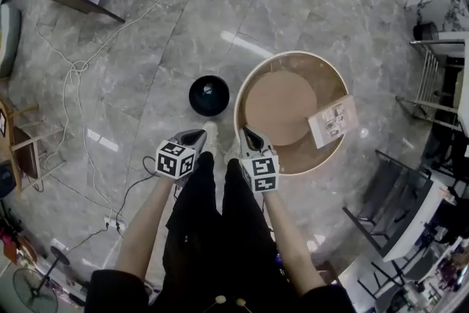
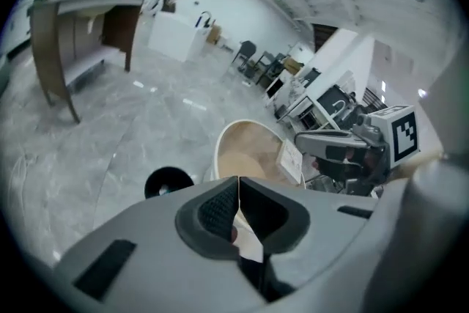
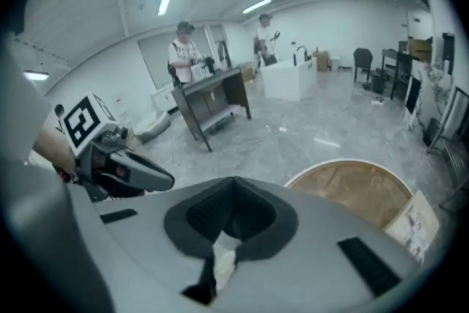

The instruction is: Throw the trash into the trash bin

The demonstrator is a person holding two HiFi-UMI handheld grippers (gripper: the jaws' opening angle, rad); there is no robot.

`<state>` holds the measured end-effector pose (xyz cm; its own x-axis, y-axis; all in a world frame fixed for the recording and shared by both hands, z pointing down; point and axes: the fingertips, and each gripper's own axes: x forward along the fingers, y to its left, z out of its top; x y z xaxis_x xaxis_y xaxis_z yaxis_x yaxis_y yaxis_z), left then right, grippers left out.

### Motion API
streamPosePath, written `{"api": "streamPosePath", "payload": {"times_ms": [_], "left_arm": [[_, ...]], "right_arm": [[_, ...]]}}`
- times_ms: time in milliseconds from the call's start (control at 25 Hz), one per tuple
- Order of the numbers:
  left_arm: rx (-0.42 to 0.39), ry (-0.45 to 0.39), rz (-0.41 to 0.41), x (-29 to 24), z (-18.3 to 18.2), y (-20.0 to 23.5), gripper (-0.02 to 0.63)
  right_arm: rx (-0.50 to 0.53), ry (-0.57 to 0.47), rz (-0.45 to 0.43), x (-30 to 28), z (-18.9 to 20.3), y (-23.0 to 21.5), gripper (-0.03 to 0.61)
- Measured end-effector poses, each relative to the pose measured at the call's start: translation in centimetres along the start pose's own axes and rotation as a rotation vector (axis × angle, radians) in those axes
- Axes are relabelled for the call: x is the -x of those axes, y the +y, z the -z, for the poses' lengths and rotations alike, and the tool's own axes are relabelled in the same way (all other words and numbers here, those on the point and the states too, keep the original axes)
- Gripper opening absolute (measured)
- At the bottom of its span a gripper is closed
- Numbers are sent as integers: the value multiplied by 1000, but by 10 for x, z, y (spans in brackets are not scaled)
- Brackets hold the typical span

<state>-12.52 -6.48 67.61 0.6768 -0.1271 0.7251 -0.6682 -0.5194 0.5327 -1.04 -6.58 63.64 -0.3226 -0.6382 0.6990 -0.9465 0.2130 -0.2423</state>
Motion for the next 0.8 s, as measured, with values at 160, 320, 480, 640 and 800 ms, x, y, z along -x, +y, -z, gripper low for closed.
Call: {"api": "streamPosePath", "payload": {"times_ms": [160,320,480,640,800], "left_arm": [[-170,-174,78,39,-76,-59,8],[-257,-334,148,77,-132,-119,6],[-353,-466,231,109,-172,-178,6],[-464,-572,298,138,-194,-228,6],[-559,-656,338,166,-204,-264,6]], "right_arm": [[-38,-224,85,101,-59,-7,3],[-61,-419,182,189,-103,-15,3],[-92,-560,263,255,-129,-19,3],[-97,-649,343,303,-135,-21,3],[-105,-700,389,334,-133,-18,2]]}}
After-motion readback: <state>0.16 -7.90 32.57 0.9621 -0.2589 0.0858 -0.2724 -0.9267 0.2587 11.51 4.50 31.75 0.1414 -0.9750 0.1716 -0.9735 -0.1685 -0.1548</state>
